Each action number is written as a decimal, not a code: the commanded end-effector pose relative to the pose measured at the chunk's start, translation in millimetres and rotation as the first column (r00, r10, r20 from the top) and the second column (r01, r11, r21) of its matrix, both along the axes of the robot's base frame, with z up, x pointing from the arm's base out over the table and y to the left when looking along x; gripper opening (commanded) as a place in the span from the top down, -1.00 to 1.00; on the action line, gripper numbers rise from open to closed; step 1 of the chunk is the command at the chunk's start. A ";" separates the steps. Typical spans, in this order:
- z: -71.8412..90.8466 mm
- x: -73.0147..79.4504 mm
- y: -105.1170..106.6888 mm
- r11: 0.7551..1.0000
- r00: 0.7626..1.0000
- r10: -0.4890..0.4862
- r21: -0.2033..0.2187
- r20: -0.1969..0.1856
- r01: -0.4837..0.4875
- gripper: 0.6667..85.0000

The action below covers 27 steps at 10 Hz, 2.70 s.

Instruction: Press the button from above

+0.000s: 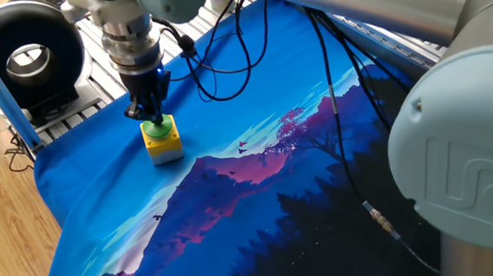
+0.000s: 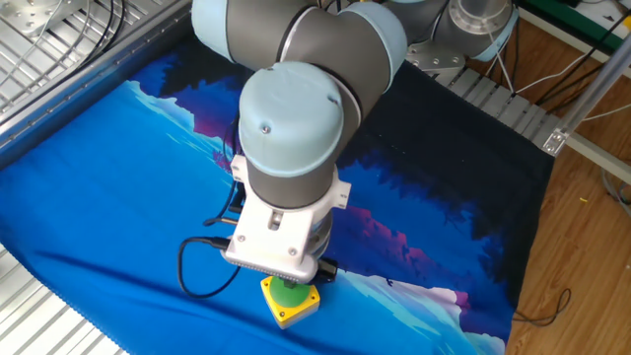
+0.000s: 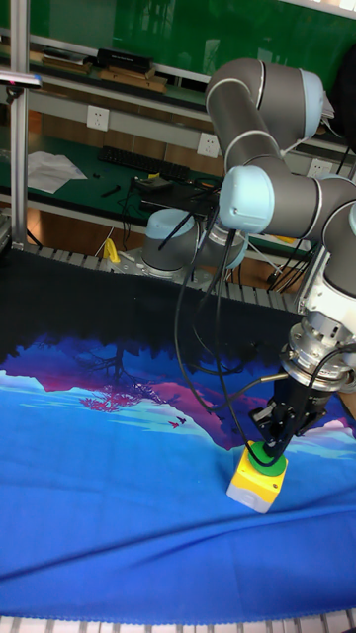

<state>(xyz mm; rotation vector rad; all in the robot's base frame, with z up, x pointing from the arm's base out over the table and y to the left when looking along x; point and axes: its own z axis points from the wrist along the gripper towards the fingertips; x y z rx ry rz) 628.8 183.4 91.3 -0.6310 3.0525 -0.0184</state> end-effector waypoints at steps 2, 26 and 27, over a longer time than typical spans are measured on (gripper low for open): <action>1.4 1.7 2.4 0.999 1.000 -0.005 0.035 0.017 0.004 0.99; 75.5 38.8 -27.5 0.996 0.985 -0.086 0.018 0.151 0.084 0.99; 84.4 45.3 -38.9 0.995 0.976 -0.100 0.022 0.193 0.097 0.99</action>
